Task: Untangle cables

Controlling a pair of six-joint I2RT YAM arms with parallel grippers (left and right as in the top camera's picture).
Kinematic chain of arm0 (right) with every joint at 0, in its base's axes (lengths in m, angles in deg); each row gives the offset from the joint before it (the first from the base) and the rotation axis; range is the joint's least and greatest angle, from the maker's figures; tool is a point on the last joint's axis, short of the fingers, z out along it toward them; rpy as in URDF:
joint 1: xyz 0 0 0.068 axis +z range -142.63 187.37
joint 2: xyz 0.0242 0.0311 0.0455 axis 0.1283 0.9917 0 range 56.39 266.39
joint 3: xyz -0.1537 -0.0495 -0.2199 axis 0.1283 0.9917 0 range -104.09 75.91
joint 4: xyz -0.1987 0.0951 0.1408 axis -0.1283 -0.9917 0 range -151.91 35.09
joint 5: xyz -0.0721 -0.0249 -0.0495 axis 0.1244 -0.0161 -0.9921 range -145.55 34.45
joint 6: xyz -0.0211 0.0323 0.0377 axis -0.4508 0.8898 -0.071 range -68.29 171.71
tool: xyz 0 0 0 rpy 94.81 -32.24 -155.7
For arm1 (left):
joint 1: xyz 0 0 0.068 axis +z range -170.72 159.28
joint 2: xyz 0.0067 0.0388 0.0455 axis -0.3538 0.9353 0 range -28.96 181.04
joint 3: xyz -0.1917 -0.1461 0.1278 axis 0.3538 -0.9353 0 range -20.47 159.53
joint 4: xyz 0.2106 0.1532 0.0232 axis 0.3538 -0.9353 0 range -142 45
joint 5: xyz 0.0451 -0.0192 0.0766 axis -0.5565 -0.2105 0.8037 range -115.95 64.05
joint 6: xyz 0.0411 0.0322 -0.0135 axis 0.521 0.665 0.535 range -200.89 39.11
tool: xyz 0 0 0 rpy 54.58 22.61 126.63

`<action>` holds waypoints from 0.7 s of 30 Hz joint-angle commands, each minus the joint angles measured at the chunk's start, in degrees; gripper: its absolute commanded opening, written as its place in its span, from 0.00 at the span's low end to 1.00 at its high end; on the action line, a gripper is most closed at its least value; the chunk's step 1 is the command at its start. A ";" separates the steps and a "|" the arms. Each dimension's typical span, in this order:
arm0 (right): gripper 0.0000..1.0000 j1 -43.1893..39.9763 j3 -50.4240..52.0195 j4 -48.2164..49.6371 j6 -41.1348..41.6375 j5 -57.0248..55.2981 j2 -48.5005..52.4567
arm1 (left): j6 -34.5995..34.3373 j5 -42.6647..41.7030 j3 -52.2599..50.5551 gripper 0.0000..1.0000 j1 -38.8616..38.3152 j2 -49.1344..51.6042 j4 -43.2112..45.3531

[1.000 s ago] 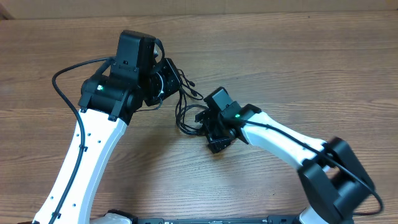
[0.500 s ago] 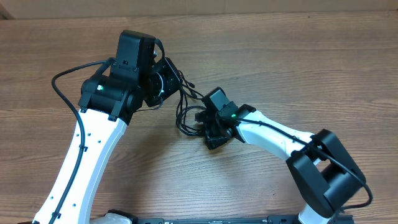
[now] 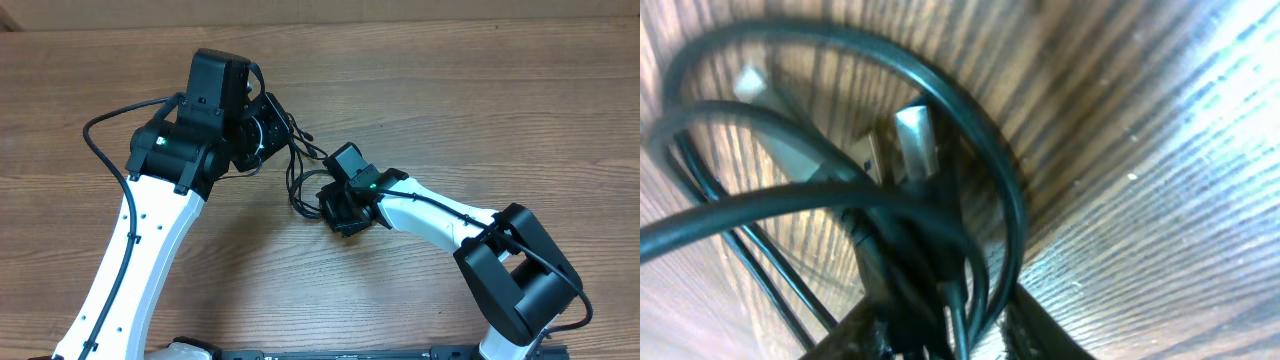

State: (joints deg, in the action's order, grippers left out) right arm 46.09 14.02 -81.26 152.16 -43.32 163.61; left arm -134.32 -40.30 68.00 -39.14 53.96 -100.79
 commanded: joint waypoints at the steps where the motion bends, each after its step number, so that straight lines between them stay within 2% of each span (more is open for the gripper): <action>1: 0.19 0.15 -1.07 0.15 -4.72 -0.98 0.09 | 1.14 -0.07 -0.20 0.04 -0.26 -0.11 0.07; 3: 0.11 0.15 -1.07 0.17 -7.69 -0.55 0.09 | 1.16 0.00 -0.20 0.04 -0.26 -0.11 0.07; 8: 0.04 0.15 -1.09 0.28 -15.34 0.31 0.07 | 1.25 3.21 -0.20 0.04 -0.26 -0.09 -1.27; 13: 0.04 -0.28 -1.20 2.60 -21.24 3.30 -0.17 | 4.24 6.67 -0.20 0.04 -0.26 -0.09 -5.05; 21: 0.04 -3.63 -1.20 2.64 -30.97 7.26 -4.35 | 4.61 11.04 -0.20 0.04 -0.26 -0.09 -9.57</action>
State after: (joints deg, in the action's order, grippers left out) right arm 44.21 14.02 -79.00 127.72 -38.80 163.37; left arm -131.28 -32.59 68.00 -39.14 53.96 -109.58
